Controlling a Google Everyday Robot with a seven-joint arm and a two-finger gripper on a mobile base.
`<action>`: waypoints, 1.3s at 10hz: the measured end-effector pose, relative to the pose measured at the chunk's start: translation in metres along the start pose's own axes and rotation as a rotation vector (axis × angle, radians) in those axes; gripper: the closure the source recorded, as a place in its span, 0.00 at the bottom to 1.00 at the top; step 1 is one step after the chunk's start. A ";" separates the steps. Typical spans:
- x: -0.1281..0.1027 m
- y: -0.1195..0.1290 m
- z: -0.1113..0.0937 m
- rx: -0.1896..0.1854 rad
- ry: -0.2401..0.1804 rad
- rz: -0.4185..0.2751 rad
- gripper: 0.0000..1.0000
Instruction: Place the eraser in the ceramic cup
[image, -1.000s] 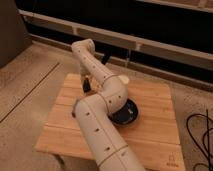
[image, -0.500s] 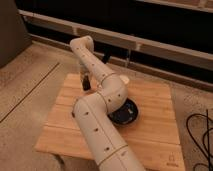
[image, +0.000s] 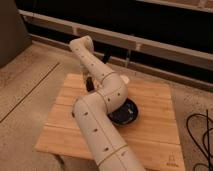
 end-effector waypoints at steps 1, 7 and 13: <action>0.000 0.000 0.000 0.000 0.000 0.000 1.00; -0.061 0.003 -0.088 -0.189 -0.320 0.098 1.00; -0.086 0.012 -0.119 -0.509 -0.485 0.123 1.00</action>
